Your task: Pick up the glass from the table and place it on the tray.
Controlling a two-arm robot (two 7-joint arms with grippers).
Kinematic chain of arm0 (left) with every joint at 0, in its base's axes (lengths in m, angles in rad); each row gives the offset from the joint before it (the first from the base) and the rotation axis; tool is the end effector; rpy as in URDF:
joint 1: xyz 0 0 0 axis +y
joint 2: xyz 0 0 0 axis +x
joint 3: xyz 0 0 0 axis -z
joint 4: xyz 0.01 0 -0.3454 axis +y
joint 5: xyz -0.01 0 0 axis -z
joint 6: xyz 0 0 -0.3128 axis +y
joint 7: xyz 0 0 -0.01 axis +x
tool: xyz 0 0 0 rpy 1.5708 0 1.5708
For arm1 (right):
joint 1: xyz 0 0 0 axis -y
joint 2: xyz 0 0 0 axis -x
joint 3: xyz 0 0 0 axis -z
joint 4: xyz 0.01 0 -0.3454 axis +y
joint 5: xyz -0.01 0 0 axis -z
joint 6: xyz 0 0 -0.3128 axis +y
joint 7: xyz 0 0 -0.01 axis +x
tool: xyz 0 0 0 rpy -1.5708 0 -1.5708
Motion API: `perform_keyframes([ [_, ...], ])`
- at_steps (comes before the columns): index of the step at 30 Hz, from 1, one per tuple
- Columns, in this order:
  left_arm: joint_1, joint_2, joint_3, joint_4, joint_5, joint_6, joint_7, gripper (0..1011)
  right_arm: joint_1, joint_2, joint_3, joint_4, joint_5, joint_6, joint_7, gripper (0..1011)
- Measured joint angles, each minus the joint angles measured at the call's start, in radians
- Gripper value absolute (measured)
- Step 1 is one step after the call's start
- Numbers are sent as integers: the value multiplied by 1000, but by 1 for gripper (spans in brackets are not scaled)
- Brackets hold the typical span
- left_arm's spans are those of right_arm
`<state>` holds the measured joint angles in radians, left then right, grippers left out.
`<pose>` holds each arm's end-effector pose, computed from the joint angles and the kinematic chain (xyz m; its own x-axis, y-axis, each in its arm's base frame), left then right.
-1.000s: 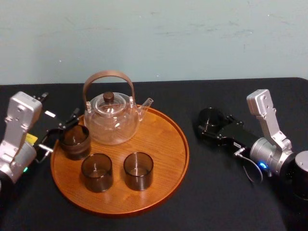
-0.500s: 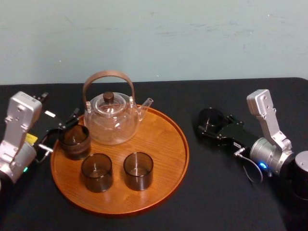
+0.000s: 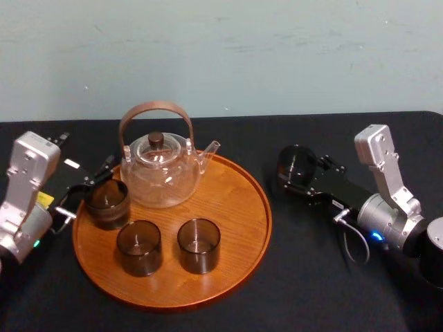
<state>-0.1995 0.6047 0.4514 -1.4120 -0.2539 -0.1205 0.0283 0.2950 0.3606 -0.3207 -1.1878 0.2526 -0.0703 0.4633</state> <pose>0.3709 0.1131 -0.3477 0.2923 0.8803 0.3737 -0.9553 0.2873 0.0703 0.4168 -0.0774 -0.3730 0.5935 -0.7975 0.1084 0.8010 0.5723 -0.1759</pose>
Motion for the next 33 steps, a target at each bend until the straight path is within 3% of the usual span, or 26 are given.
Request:
perform_keyframes([
  [15,0,0,0,0,0,0,0,1001,-54,17,-44,-155,7,1,21,900],
  [33,0,0,0,0,0,0,0,1002,-44,16,-83,-172,11,7,27,900],
])
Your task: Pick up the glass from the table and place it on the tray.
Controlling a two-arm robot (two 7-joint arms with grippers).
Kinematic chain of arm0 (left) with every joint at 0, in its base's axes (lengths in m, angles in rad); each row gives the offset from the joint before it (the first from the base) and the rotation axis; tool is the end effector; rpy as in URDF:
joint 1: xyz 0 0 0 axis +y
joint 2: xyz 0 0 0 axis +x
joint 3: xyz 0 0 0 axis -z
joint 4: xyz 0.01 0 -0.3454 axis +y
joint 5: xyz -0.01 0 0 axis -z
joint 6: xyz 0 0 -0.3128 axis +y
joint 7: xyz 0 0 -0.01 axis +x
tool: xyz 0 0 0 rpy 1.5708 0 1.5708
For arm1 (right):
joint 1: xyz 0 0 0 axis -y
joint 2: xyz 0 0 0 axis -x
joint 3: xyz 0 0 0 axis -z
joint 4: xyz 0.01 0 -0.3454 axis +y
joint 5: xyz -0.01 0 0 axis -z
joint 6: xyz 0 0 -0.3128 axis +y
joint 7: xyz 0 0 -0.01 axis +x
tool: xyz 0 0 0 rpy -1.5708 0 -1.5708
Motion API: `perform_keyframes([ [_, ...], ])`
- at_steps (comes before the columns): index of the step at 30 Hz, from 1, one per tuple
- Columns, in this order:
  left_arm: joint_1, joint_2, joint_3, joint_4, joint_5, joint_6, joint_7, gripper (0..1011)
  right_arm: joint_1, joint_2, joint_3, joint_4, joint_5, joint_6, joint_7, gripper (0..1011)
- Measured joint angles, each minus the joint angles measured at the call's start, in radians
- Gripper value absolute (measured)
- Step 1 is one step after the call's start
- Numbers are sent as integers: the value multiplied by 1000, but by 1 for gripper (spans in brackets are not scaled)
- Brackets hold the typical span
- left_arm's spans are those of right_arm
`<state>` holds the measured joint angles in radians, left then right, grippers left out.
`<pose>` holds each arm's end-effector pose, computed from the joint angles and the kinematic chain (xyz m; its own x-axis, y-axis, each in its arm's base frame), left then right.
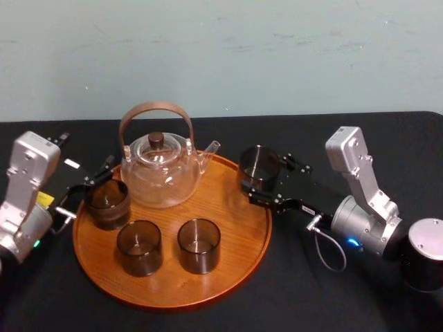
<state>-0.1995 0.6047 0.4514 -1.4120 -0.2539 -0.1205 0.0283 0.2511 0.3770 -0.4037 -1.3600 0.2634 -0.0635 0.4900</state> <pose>0.3709 0.1131 -0.3477 0.2923 0.8803 0.3737 -0.9553 0.2873 0.0703 0.3975 -0.0373 -0.3515 0.7095 -0.6912 0.1373 0.7045 0.6998 -0.1182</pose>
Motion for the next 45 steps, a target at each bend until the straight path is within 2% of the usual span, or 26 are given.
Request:
perform_keyframes([
  [15,0,0,0,0,0,0,0,1001,73,-34,-35,87,-6,7,16,900],
  [45,0,0,0,0,0,0,0,1001,153,-95,-98,240,-41,-28,44,901],
])
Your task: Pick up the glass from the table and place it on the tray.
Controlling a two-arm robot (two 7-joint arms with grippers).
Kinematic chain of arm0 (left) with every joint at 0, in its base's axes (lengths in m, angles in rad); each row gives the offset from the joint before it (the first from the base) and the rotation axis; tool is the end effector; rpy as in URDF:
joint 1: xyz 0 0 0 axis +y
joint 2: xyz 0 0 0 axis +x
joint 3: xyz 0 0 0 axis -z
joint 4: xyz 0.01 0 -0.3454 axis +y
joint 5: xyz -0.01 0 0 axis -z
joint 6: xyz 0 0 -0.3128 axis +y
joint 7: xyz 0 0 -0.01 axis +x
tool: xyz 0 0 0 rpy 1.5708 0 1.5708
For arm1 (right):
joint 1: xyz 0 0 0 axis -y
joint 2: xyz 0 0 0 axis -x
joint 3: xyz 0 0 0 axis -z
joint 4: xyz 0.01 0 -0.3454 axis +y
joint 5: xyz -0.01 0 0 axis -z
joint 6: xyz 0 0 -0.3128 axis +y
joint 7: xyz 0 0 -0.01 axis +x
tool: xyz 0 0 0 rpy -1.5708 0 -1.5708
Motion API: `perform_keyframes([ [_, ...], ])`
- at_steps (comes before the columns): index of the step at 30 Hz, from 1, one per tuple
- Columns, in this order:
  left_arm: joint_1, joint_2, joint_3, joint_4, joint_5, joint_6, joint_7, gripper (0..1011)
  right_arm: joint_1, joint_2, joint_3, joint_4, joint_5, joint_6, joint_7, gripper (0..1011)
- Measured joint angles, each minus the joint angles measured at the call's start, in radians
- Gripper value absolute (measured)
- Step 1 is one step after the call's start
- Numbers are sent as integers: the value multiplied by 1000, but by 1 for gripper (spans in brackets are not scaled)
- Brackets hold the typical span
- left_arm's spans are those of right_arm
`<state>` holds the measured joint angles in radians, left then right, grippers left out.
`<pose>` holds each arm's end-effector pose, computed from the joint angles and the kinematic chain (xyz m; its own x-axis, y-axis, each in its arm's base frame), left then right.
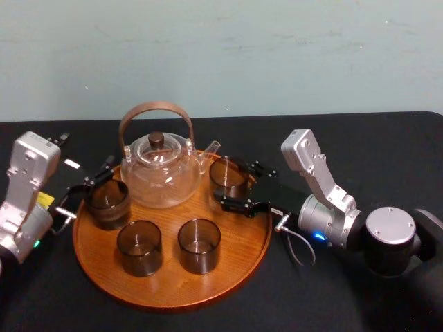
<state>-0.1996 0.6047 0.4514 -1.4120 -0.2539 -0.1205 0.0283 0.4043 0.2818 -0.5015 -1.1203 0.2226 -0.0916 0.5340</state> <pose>0.3709 0.1131 -0.3477 0.2922 0.8803 0.3738 -0.9553 0.2873 0.0702 0.4415 -0.0006 -0.3704 0.7644 -0.6317 0.1287 0.6443 0.7414 -0.1876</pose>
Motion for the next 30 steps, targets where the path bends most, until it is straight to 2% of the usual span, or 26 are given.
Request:
perform_keyframes([
  [18,0,0,0,0,0,0,0,1001,13,-22,-11,52,-12,-14,7,900],
  [30,0,0,0,0,0,0,0,1001,13,-23,-11,54,-14,-13,6,900],
])
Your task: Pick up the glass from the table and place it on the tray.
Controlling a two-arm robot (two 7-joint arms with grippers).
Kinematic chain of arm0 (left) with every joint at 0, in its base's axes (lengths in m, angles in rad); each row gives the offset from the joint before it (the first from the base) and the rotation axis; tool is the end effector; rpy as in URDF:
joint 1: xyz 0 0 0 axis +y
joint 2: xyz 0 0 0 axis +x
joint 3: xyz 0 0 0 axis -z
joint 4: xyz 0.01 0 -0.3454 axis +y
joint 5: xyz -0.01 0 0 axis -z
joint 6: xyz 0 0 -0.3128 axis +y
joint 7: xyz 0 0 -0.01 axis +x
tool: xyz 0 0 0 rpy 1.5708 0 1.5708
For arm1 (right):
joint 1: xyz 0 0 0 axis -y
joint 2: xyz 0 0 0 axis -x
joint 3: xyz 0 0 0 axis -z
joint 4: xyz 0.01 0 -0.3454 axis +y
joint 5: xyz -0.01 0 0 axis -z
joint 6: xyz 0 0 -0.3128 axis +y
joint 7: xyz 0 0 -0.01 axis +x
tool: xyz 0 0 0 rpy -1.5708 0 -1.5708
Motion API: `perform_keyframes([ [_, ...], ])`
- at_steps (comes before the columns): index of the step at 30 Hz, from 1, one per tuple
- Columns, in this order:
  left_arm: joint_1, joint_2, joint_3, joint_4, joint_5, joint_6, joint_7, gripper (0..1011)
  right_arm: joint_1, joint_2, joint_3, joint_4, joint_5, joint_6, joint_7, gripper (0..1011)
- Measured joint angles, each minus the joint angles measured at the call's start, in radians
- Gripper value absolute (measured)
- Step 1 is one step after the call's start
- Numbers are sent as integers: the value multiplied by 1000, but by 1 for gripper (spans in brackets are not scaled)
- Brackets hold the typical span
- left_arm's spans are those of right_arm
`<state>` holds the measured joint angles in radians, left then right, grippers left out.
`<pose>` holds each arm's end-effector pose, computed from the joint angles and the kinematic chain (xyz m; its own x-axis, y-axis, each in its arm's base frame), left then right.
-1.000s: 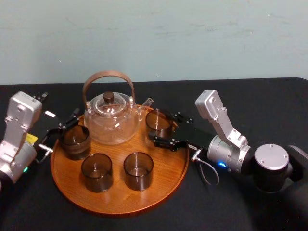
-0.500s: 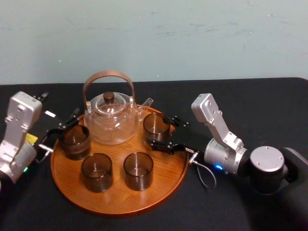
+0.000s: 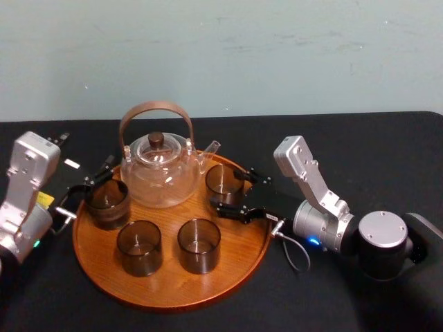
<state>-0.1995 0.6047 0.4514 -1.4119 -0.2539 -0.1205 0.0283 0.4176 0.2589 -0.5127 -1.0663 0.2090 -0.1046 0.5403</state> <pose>0.3709 0.1131 -0.3477 0.2922 0.8803 0.3738 -0.9553 0.2873 0.0704 0.4440 0.0061 -0.3811 0.7724 -0.6238 0.1194 0.6338 0.7448 -0.2086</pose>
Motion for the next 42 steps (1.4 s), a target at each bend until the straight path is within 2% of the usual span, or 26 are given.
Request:
perform_keyframes([
  [31,0,0,0,0,0,0,0,1001,0,1,1,-2,2,0,-1,901],
  [33,0,0,0,0,0,0,0,1001,0,1,1,-2,2,0,-1,920],
  [36,0,0,0,0,0,0,0,1002,0,1,1,-2,2,0,-1,1000],
  [42,0,0,0,0,0,0,0,1001,0,1,1,-2,2,0,-1,1002],
])
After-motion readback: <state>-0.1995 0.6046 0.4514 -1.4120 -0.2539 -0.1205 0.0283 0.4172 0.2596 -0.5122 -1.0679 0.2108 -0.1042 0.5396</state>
